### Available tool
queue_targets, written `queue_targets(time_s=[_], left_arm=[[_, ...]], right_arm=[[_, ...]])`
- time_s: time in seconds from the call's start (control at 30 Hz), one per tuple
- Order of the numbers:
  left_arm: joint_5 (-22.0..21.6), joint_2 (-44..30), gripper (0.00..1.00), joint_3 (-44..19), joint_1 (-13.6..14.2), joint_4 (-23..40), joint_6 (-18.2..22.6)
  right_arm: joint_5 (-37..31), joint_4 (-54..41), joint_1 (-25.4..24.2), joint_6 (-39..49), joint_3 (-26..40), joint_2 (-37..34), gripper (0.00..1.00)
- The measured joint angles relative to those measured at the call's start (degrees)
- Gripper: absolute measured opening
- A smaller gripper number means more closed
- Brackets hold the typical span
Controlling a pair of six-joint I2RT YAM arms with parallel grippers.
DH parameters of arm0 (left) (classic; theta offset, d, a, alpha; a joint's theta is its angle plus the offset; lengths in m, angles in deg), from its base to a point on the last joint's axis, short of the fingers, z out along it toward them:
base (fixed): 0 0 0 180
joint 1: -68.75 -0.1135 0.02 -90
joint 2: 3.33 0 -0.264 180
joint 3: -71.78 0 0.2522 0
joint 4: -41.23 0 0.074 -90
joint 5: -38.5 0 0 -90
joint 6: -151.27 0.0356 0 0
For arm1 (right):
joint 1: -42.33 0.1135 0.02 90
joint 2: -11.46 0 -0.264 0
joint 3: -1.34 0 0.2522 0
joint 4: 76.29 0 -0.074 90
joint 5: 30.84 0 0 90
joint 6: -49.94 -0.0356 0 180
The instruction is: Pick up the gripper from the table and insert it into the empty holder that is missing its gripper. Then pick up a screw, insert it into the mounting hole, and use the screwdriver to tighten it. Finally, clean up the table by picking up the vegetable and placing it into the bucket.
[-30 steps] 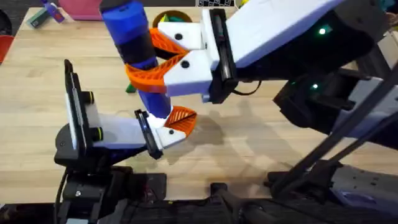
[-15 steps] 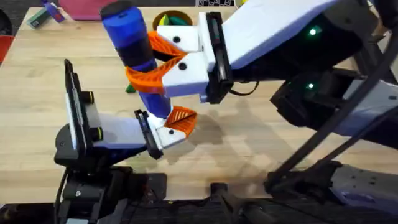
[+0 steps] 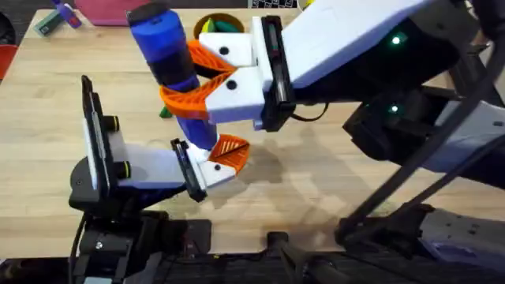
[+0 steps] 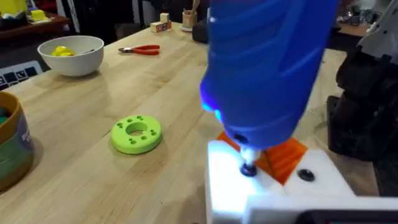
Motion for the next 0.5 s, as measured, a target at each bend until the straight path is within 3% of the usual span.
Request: queue_targets(time_s=[0.5], left_arm=[[0.0,0.0,0.006,0.0,0.0,0.1,0.0]], right_arm=[[-0.1,0.1,0.0,0.0,0.0,-0.9,0.021]])
